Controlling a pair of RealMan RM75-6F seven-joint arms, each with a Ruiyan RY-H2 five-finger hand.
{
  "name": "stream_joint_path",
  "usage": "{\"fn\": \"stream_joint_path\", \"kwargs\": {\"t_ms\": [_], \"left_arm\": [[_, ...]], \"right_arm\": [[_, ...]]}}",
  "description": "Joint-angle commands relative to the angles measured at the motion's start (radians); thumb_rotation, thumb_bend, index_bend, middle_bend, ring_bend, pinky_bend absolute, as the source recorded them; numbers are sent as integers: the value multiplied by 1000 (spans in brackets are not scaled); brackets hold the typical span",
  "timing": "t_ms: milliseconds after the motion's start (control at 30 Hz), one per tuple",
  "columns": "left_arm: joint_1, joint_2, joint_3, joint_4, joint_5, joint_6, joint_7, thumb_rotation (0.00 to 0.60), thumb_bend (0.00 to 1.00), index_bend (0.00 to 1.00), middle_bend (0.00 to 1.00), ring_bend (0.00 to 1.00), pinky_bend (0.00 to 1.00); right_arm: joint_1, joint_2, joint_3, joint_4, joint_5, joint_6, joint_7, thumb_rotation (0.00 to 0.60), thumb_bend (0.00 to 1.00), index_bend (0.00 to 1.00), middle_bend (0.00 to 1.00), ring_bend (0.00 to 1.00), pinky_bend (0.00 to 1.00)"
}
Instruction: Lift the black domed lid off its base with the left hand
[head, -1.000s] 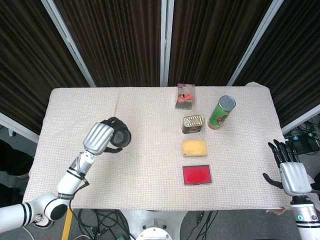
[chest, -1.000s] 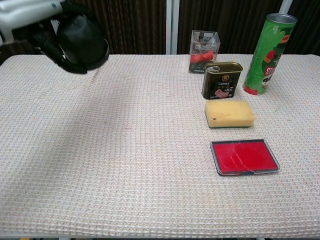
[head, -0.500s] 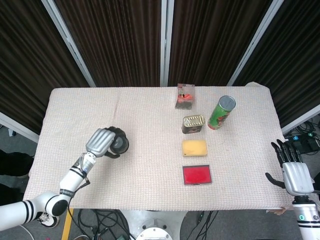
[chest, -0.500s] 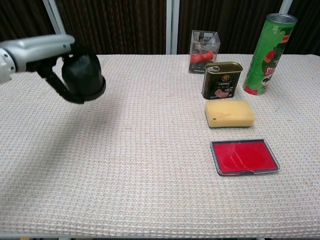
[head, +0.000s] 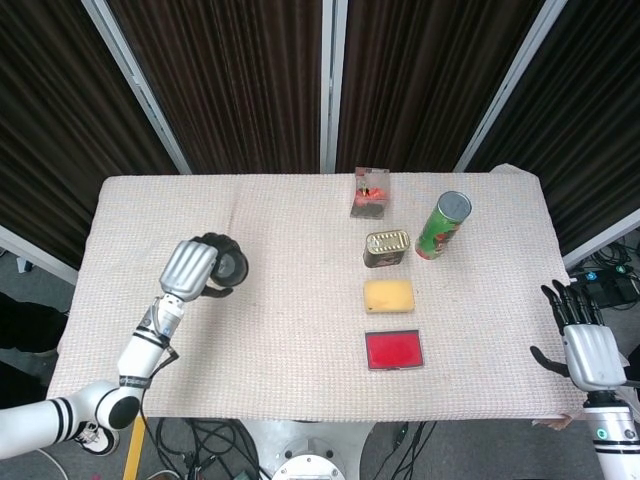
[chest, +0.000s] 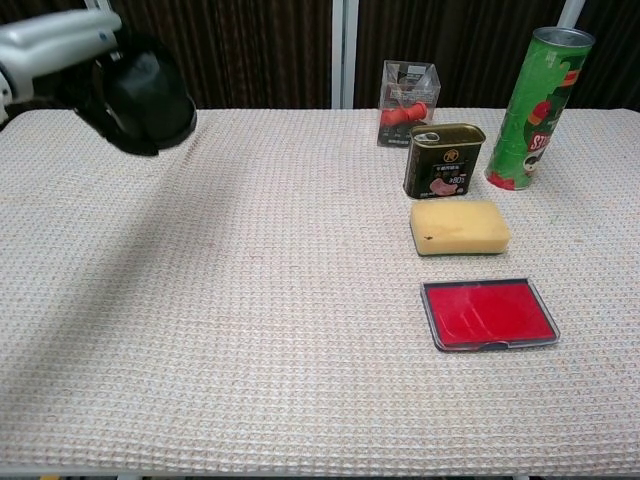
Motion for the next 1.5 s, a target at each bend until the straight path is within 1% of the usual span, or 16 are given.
{"fn": "stream_joint_path", "kwargs": {"t_ms": [33,167,300,367,467,633,733,800,867,967,1067,1100,1167,1267,1400,1500], "left_arm": [[-15,-17,23,47,-26,-62,-14,600,206,489,507,294,439],[-54,-37,16,10,-21,-107,-16,600,206,489,510,299,443],[-113,-98,27,-39,4,-176,-14,600,206,489,511,299,443],[-133,-120,31,-46,28,-181,3,600,207,489,512,301,443],[-142,-115,22,-5,34,-143,67,600,209,489,515,301,442],[-123,-28,-15,150,-147,-138,155,600,209,489,516,301,442],[-118,-5,-43,203,-277,-183,144,600,209,489,518,301,442],[-119,11,-44,149,-291,-213,116,600,209,489,520,301,442],[-118,18,-36,43,-249,-224,84,600,209,489,520,301,442],[-111,18,0,-201,-102,-246,8,600,209,488,524,306,444],[-113,7,27,-295,-6,-260,-36,600,210,488,536,324,456],[-117,5,25,-285,12,-245,-28,600,210,488,538,328,460],[-116,-5,8,-229,-6,-201,-6,600,210,488,539,330,462],[-119,0,-25,-102,-110,-173,13,600,212,488,540,330,462],[-124,-18,-41,104,-206,-128,80,600,212,489,541,330,461],[-118,-28,-26,115,-198,-114,79,600,212,488,541,330,459]], "right_arm": [[3,-7,-4,8,1,-10,2,600,101,0,17,0,0],[5,-14,-5,19,2,-16,5,600,101,0,17,0,0],[5,-14,-2,19,5,-16,2,600,101,0,18,0,0],[5,-13,-3,16,5,-17,-2,600,101,0,18,0,0],[4,-9,-3,10,2,-12,-6,600,101,0,18,0,0],[6,-14,1,23,19,-27,3,600,101,0,19,0,0],[7,-20,-1,26,15,-27,-3,600,101,0,19,0,0],[5,-21,-1,22,9,-17,-9,600,101,0,20,0,0],[5,-20,1,18,9,-15,-14,600,101,0,20,0,0],[5,-20,-2,12,12,-21,-20,600,101,0,20,0,0],[4,-18,-5,9,8,-21,-21,600,101,0,20,0,0],[3,-17,-5,8,7,-18,-19,600,101,0,20,0,0],[2,-15,-4,9,5,-14,-16,600,101,0,20,0,0],[2,-16,-2,15,12,-19,-11,600,101,0,20,0,0],[6,-22,-4,19,16,-31,-16,600,101,0,20,0,0],[8,-26,-6,17,15,-35,-29,600,101,0,20,0,0]]}}
